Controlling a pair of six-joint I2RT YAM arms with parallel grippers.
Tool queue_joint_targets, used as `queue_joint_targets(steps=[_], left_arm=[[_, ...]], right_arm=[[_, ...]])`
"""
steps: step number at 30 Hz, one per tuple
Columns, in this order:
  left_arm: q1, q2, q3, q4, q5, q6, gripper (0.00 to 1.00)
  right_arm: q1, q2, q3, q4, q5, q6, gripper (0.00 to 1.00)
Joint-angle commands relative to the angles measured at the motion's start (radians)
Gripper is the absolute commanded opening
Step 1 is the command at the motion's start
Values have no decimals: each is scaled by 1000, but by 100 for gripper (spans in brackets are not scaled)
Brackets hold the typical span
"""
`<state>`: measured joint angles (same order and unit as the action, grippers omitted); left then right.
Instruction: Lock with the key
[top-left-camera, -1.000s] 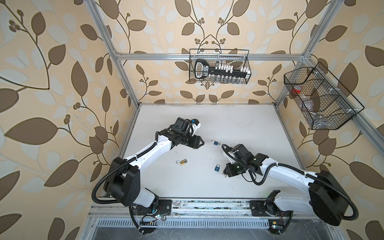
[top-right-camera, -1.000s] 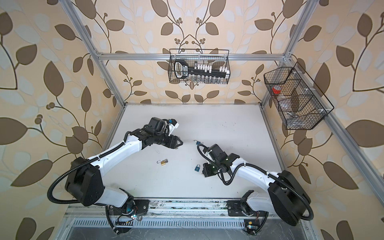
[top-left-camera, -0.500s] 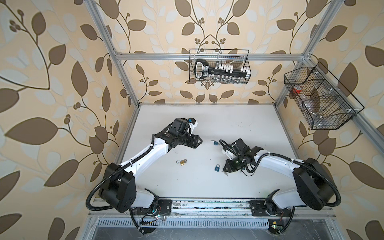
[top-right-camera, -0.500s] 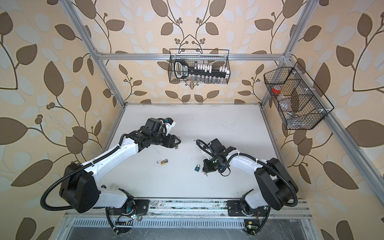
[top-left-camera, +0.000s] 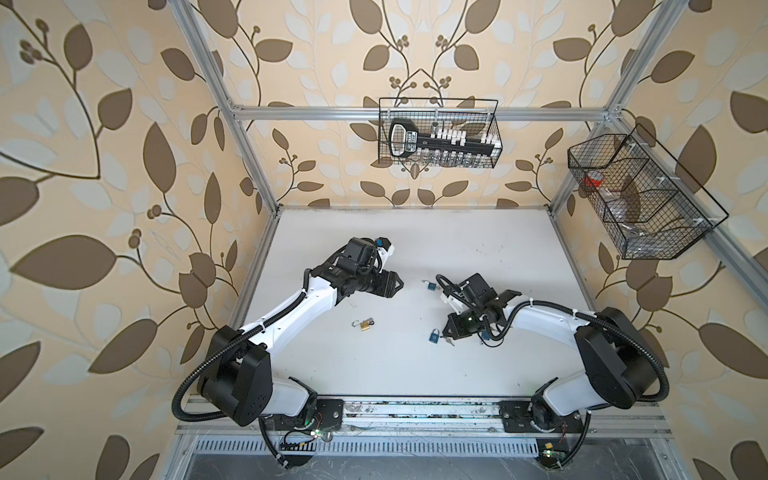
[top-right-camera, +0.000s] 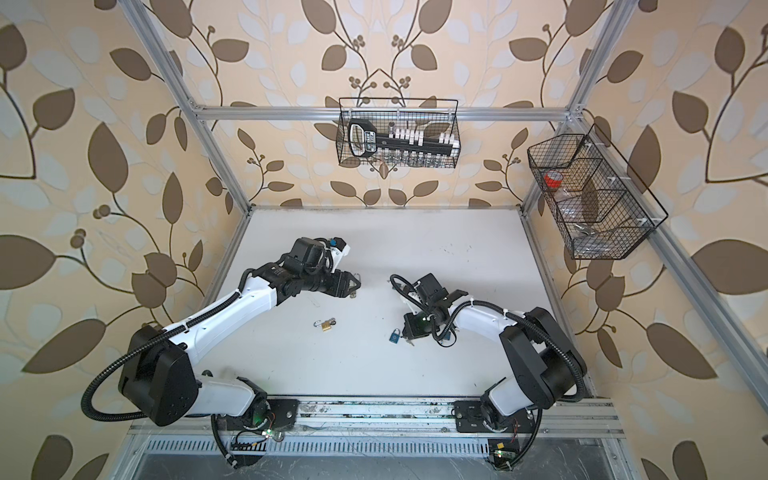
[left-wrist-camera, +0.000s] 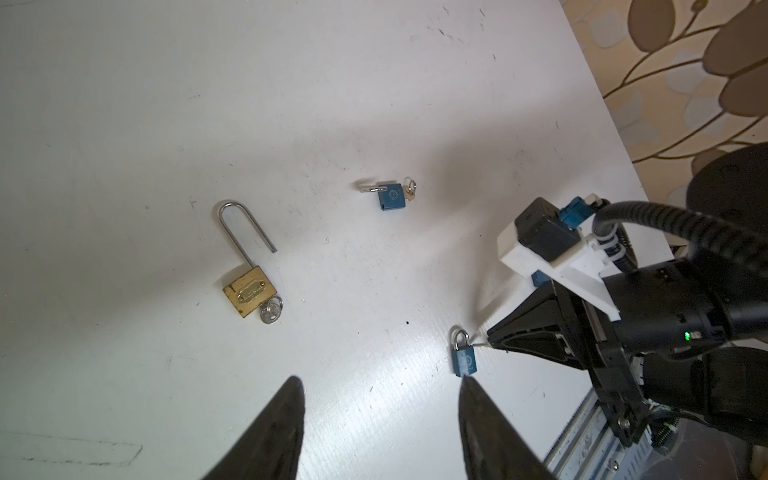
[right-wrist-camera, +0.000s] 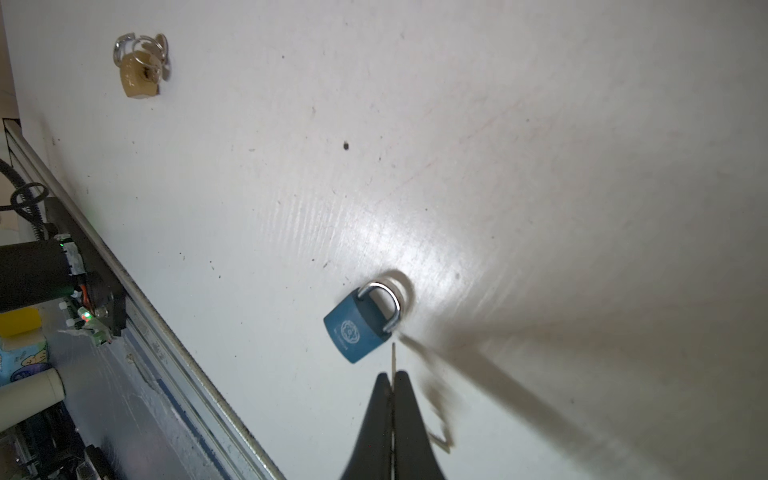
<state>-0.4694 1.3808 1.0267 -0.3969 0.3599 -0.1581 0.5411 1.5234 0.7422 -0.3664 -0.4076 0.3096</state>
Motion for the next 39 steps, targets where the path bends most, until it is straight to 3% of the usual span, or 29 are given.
queue_joint_targets(steps=[1, 11, 19, 24, 27, 32, 39], left_arm=[[9, -48, -3, -3, -4, 1, 59], [9, -55, -16, 3, -9, -6, 59], [9, -50, -14, 3, -10, -4, 59], [9, -38, -6, 3, -9, -9, 59], [9, -42, -3, -11, -57, -24, 59], [10, -64, -18, -49, -196, -81, 61], [9, -143, -174, 10, -232, -236, 61]], right_arm=[[-3, 21, 32, 17, 10, 0, 0], [-1, 40, 39, 41, -7, 6, 0], [-1, -22, 8, -2, 80, 9, 0], [-1, -9, 5, 3, 47, 7, 0], [0, -6, 10, 2, 49, 9, 13], [0, -49, 12, 11, 66, 2, 26], [18, -149, 6, 12, 261, 1, 41]])
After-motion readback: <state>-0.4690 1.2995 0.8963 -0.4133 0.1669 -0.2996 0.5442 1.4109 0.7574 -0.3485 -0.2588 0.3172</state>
